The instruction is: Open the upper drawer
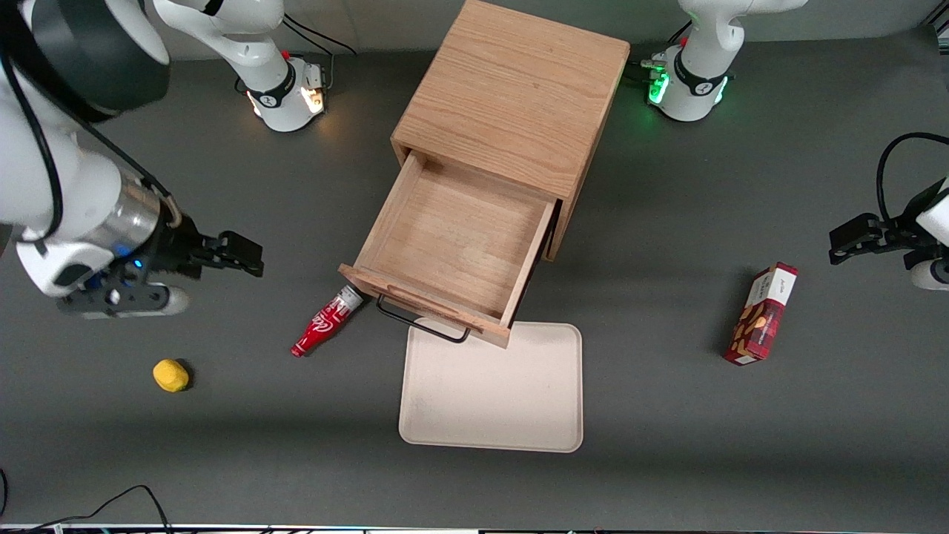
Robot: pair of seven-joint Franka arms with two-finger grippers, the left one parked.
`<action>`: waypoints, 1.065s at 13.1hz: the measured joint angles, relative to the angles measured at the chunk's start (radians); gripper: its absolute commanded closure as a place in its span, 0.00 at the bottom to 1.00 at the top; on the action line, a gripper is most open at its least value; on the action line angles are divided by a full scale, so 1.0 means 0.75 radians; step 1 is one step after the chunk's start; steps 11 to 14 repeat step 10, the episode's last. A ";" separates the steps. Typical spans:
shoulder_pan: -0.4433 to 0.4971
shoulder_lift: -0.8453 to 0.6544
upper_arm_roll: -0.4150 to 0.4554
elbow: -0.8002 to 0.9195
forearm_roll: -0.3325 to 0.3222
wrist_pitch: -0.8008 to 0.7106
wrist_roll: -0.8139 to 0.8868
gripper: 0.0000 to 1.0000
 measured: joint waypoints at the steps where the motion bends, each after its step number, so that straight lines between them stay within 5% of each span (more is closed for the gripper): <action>1: 0.001 -0.084 -0.038 -0.120 0.027 0.028 0.060 0.00; 4: -0.011 -0.360 -0.246 -0.567 0.185 0.272 -0.078 0.00; 7: -0.033 -0.581 -0.321 -0.890 0.204 0.394 -0.241 0.00; 14: -0.033 -0.672 -0.351 -0.979 0.198 0.405 -0.297 0.00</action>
